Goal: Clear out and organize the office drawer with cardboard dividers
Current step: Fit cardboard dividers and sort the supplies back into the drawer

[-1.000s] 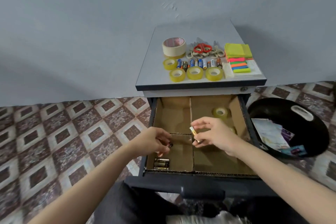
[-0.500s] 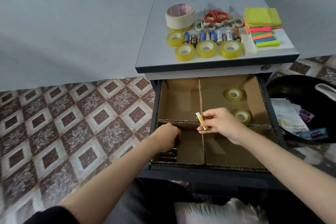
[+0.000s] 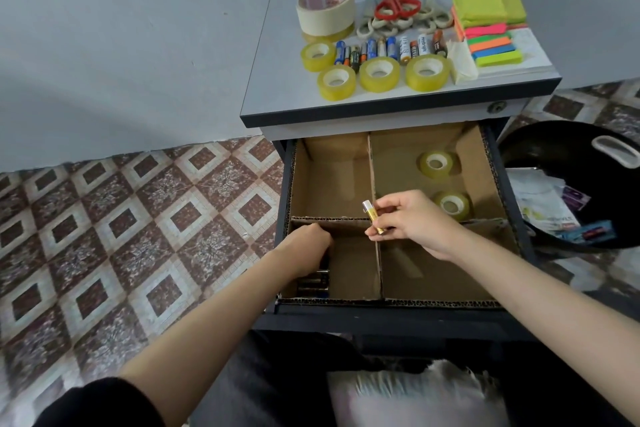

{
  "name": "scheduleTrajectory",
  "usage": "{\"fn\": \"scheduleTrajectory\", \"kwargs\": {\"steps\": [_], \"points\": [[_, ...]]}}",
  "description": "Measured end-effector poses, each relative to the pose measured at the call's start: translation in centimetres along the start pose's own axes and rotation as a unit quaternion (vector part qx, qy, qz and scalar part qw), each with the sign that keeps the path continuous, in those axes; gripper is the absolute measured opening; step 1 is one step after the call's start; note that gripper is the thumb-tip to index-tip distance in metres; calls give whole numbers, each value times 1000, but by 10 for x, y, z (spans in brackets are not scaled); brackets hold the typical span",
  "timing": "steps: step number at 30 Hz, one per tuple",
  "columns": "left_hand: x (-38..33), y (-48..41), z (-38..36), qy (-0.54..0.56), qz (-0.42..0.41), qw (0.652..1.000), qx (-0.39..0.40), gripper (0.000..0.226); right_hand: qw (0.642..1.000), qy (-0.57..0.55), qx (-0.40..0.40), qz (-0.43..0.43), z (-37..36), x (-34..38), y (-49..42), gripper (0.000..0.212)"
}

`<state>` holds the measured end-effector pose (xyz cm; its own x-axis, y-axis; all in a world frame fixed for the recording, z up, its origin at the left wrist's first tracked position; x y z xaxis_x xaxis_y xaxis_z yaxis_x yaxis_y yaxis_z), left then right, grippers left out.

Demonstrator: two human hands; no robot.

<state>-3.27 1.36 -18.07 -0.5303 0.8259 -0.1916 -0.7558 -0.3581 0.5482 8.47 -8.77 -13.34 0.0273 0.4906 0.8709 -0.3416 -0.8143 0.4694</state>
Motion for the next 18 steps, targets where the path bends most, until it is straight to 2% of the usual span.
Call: {"fn": "scheduleTrajectory", "kwargs": {"steps": [5,12,18], "points": [[-1,0,-1,-36,3,999,-24,31,1000,-6,-3,1,0,0,1,32],[0,1,-2,-48,7,998,-43,30,1000,-11,-4,1,-1,2,3,25],[-4,8,0,-66,-37,995,-57,31,1000,-28,-7,-4,1,1,5,25]]}}
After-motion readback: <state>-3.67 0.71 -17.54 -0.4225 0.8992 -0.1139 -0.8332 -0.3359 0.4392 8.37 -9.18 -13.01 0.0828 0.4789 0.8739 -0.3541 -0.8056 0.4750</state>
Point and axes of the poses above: each hand's wrist, its own y-axis away from the middle knuckle, its own z-axis out of the back of the hand, x = y × z, the point moved 6 cm from there along -y, towards the middle knuckle, and after that the axes turned 9 degrees about y, right-handed, at the moved point
